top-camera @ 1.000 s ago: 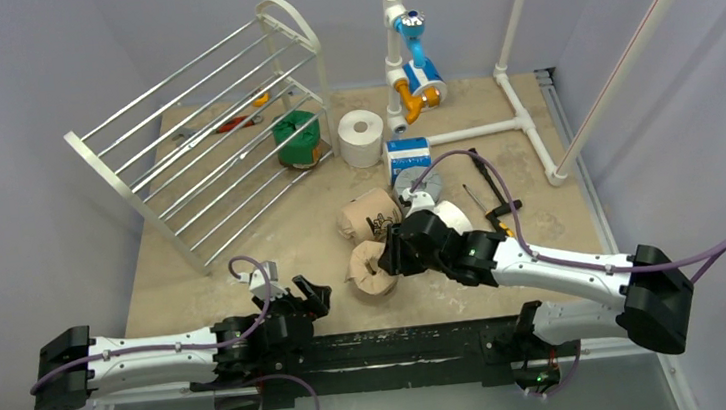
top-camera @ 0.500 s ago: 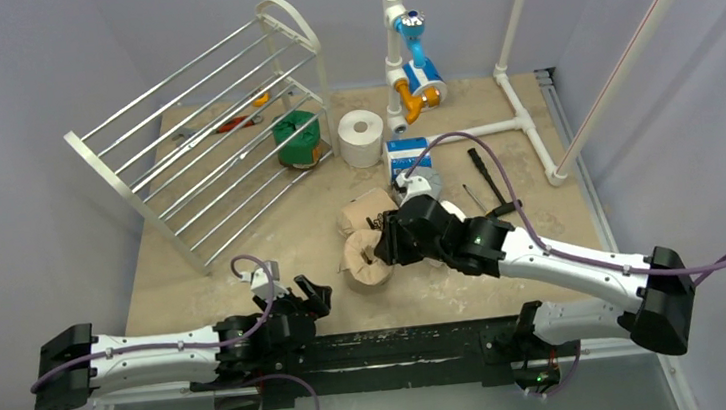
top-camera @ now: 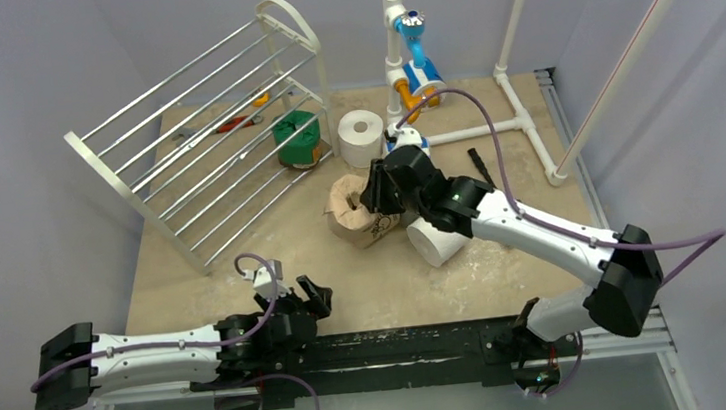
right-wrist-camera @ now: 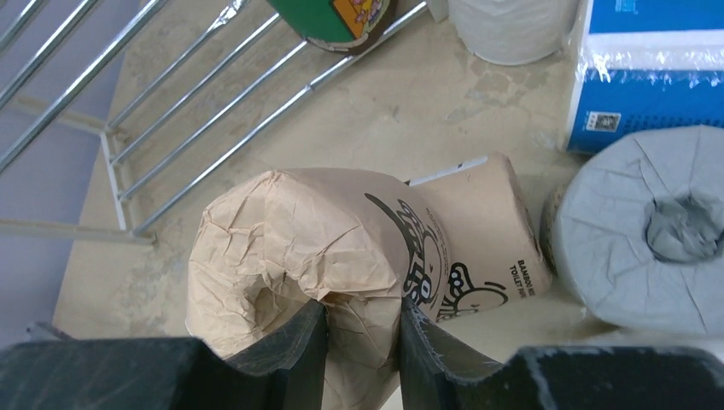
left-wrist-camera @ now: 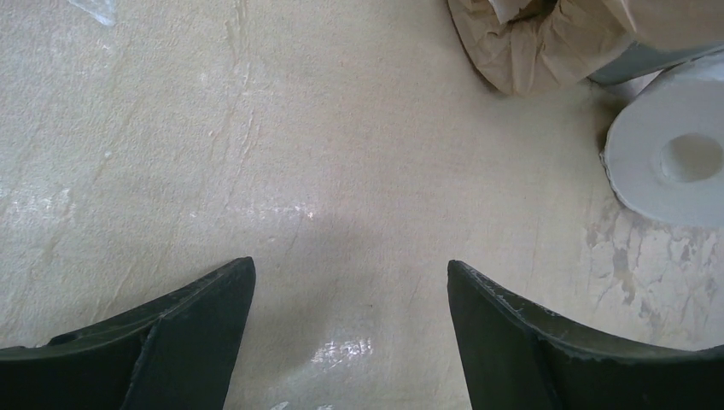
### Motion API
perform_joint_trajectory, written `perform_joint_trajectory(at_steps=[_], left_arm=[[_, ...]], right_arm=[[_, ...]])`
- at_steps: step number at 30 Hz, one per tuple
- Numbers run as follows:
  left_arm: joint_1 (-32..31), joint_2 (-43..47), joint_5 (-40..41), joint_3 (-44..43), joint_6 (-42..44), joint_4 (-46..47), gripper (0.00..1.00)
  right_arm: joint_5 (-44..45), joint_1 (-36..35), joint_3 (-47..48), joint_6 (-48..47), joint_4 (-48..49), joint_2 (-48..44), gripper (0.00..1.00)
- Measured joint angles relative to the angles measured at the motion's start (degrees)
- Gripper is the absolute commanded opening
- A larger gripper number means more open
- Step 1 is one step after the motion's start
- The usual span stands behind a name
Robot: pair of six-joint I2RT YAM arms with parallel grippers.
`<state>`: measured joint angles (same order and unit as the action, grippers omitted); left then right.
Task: Place and organize the paper towels onto the shelf
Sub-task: Pick up the paper towel from the center of the board, then place the paper towel on the shelf.
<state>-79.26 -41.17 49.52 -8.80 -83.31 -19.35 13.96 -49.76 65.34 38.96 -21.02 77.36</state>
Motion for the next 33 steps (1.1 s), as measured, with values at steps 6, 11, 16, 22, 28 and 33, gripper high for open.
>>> perform_joint_trajectory(at_steps=[6, 11, 16, 22, 28, 33], left_arm=[[-0.3, 0.1, -2.0, -0.2, 7.8, 1.3, 0.80], [-6.8, -3.0, -3.6, -1.9, 14.8, 1.7, 0.80], [-15.0, -9.1, -0.9, -5.6, 15.2, -0.7, 0.81], [-21.4, -10.8, 5.5, -9.7, 10.0, -8.4, 0.81], [-30.9, -9.9, 14.2, -15.0, 4.0, -20.3, 0.81], [-38.4, -12.9, 21.6, -23.1, -12.9, -39.8, 0.81]], right_arm=[[-1.4, 1.6, 5.8, -0.2, 3.6, 7.6, 0.25], [-2.3, 2.3, 9.1, -0.4, 5.5, 11.8, 0.25], [-3.3, 3.0, 10.0, -0.5, 6.4, 12.9, 0.25], [-3.6, 3.7, 8.9, -0.7, 6.8, 11.8, 0.25], [-3.2, 3.9, 8.4, -2.2, 6.2, 8.4, 0.25], [-3.4, 3.7, 10.1, -3.3, 6.0, 8.7, 0.25]])
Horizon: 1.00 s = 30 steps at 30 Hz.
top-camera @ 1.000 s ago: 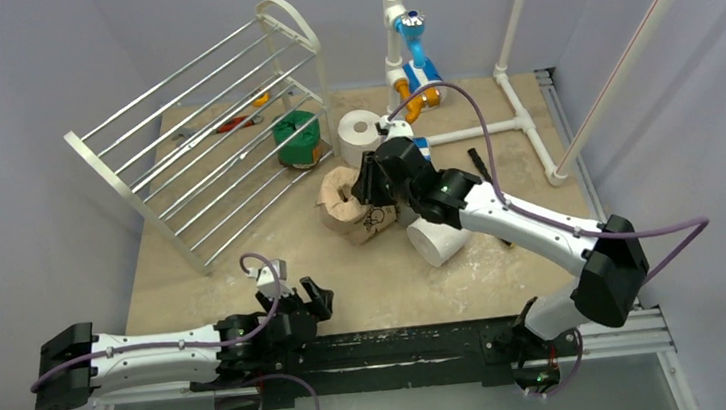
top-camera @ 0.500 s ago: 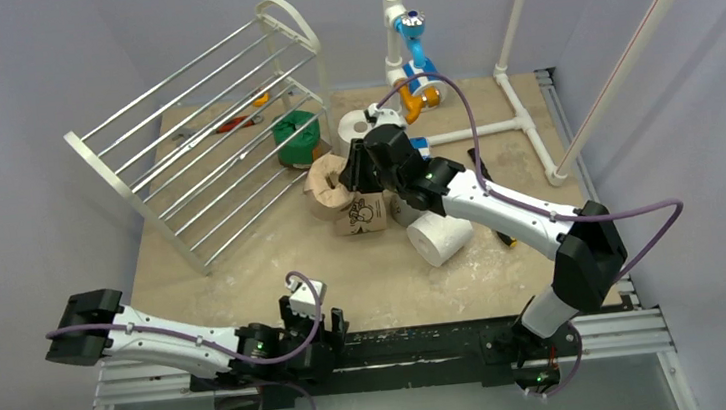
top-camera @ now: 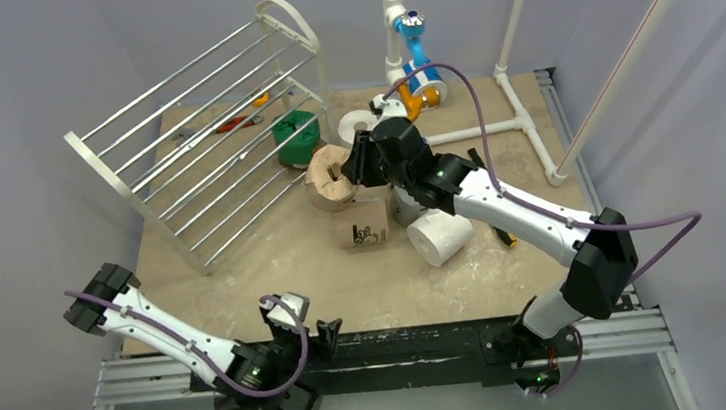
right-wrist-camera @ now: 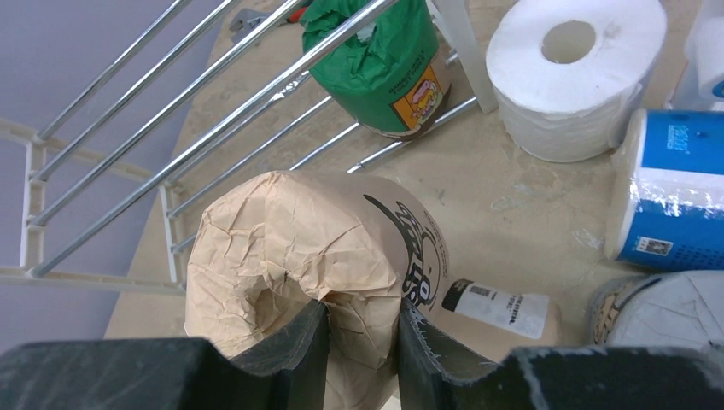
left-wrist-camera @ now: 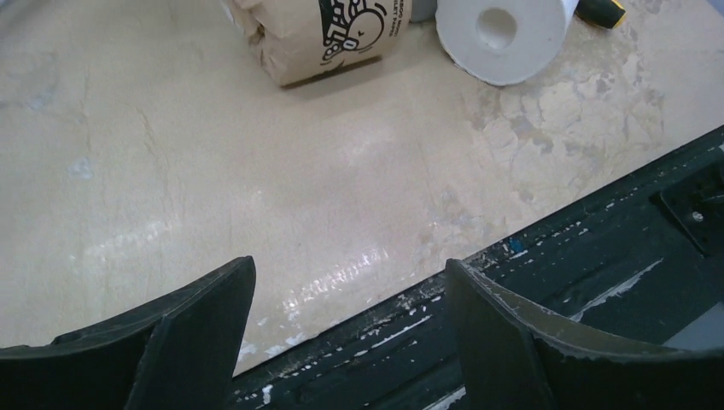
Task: Place and organize the paper towels onto the shelf
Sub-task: Place the paper towel on the shelf.
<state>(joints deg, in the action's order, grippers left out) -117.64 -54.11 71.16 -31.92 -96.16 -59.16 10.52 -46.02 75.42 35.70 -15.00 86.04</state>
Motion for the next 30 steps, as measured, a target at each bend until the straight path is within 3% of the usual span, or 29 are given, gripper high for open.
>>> perform_joint_trajectory(at_steps=[5, 11, 25, 30], left_arm=[[-5.0, -11.4, 4.5, -4.2, -14.9, -19.4, 0.83], [-7.2, -26.5, 7.9, -4.3, -19.9, -26.3, 0.85], [-8.0, -23.2, 7.0, -2.6, -21.8, -29.5, 0.84], [-5.5, -13.5, 6.6, -2.6, -21.9, -29.4, 0.83]], right_arm=[[-1.8, -0.2, 3.0, 0.2, 0.6, 4.7, 0.25], [-3.7, -0.5, 5.7, 1.2, 1.3, 10.9, 0.24], [-8.5, -0.5, 14.6, 3.3, 2.3, 23.8, 0.24], [-8.7, -0.5, 15.3, 3.3, 2.3, 24.4, 0.24]])
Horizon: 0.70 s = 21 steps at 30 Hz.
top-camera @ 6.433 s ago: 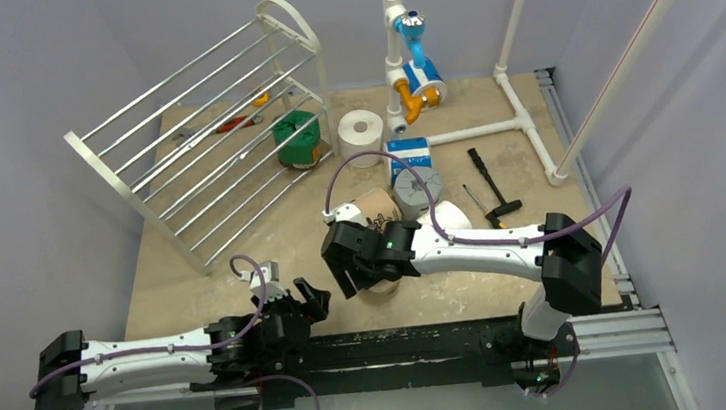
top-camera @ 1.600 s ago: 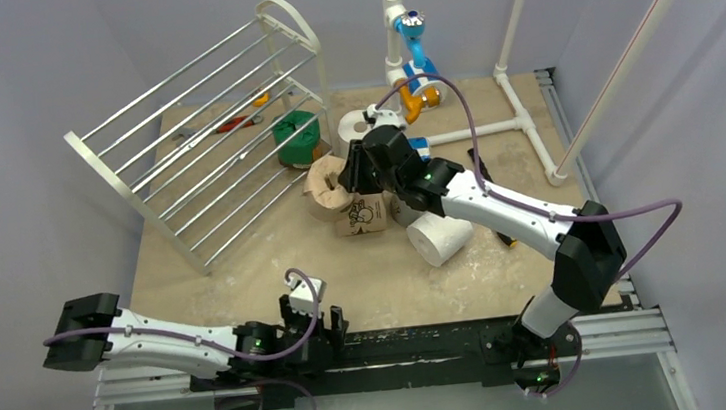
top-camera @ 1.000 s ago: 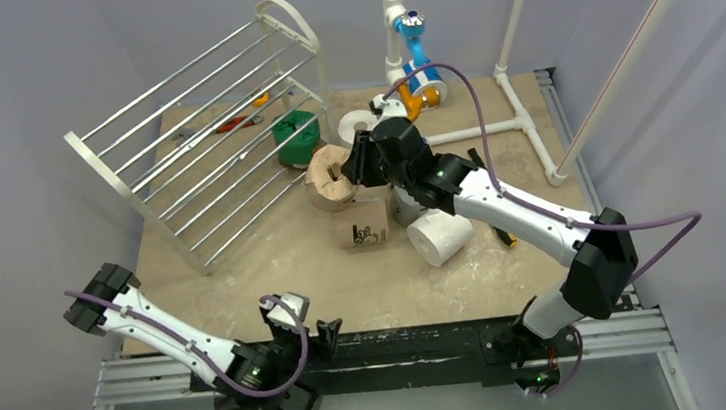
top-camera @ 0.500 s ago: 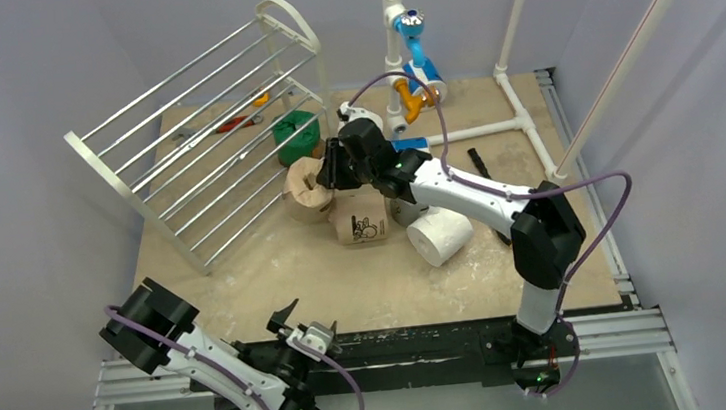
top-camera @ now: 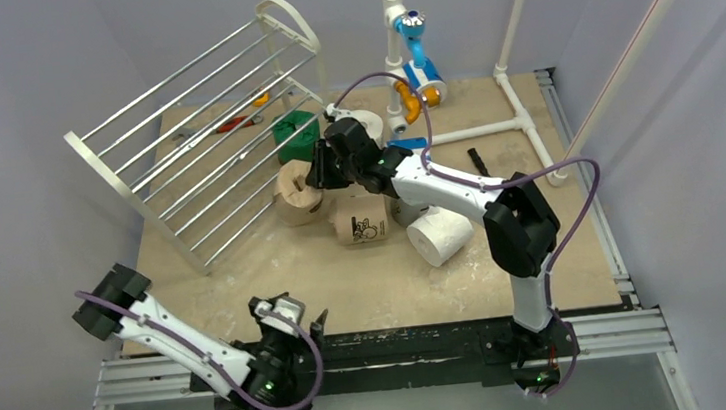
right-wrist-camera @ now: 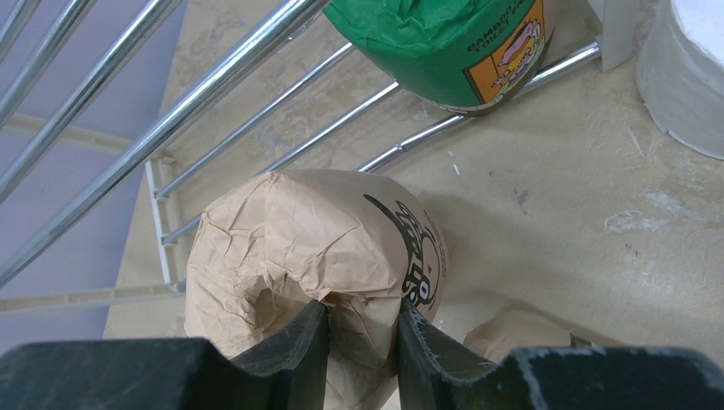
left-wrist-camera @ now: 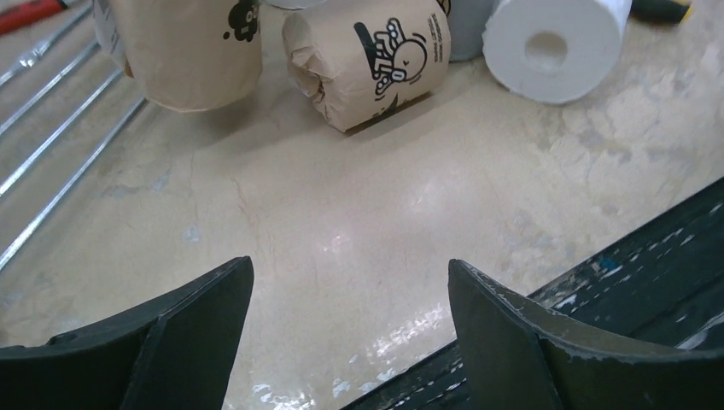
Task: Place and organize the paper towels onto the shelf
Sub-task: Place the paper towel on the shelf.
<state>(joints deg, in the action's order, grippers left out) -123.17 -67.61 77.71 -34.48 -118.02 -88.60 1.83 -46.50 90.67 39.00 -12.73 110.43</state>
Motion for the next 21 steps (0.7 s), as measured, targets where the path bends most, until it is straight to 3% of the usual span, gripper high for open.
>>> perform_joint_trajectory(at_steps=[4, 8, 21], left_arm=[[3.8, 13.2, 1.2, -1.2, -0.3, -0.8, 0.84], [7.2, 18.2, 4.2, -11.6, 0.7, -1.2, 0.86], [18.6, 18.8, 8.9, -40.5, 32.3, -0.9, 0.94]], right_arm=[[0.0, 0.0, 0.0, -0.1, 0.0, -0.2, 0.24], [0.0, 0.0, -0.3, -0.3, 0.2, -1.0, 0.24], [0.0, 0.0, -2.0, -0.7, 0.7, -2.0, 0.24]])
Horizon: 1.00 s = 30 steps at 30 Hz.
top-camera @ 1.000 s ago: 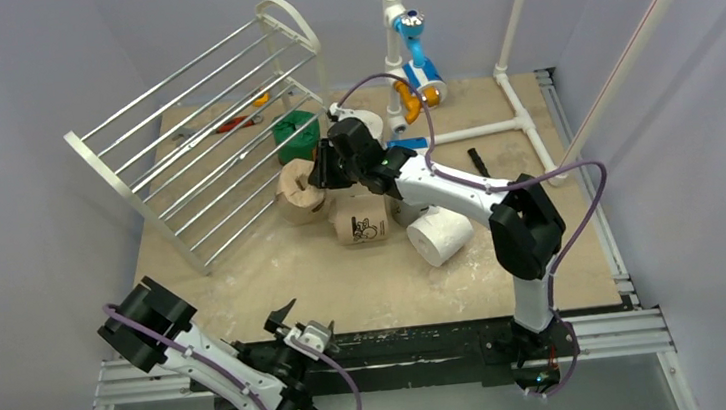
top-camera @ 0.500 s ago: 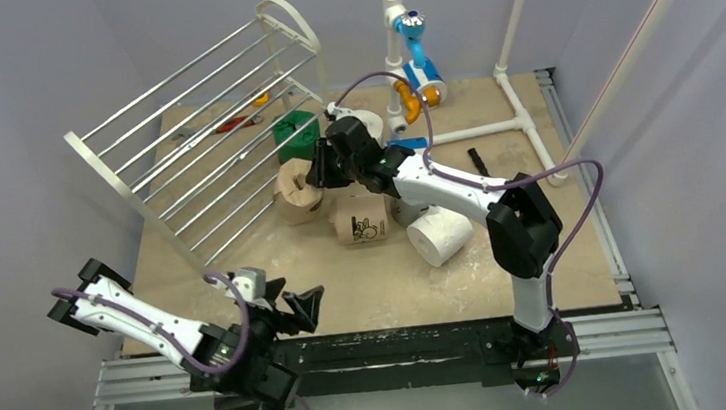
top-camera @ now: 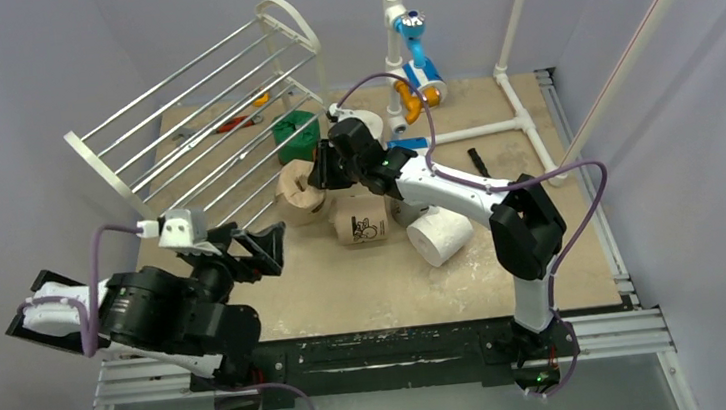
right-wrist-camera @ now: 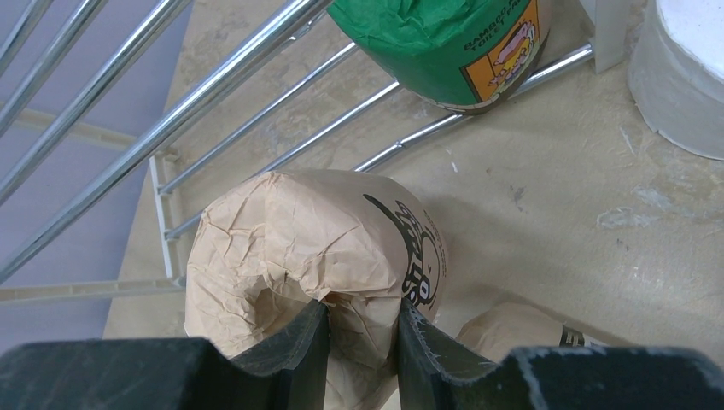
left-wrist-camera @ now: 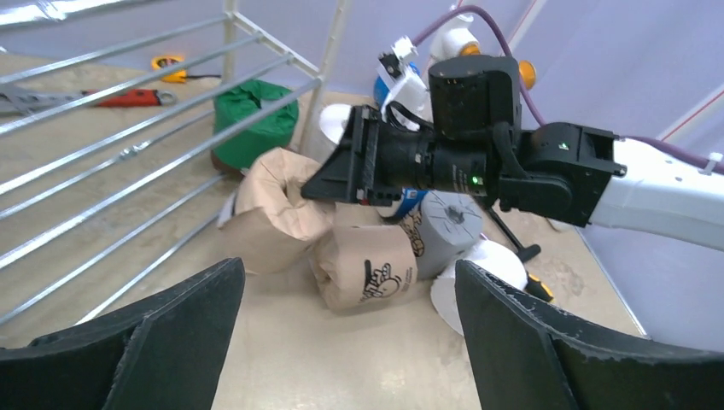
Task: Place and organize the paper towels onto the shelf
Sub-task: Place the paper towel on the shelf.
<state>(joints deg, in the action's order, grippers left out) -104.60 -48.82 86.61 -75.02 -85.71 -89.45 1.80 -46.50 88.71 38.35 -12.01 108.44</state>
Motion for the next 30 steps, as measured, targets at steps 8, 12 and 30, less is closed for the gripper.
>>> perform_joint_trajectory(at_steps=[8, 12, 30], left_arm=[[3.0, -1.2, 0.2, -15.0, 21.6, 0.0, 1.00], [5.5, -0.6, -1.1, -17.4, 36.7, 3.3, 1.00], [48.0, 0.7, -39.1, -6.9, 79.5, 42.2, 1.00]], right_arm=[[0.1, -0.9, 0.0, -0.3, 0.0, 0.0, 0.24], [0.1, -2.1, 0.0, -0.5, -0.2, 0.0, 0.24], [0.3, -3.3, 1.2, -0.1, -1.3, 0.1, 0.25]])
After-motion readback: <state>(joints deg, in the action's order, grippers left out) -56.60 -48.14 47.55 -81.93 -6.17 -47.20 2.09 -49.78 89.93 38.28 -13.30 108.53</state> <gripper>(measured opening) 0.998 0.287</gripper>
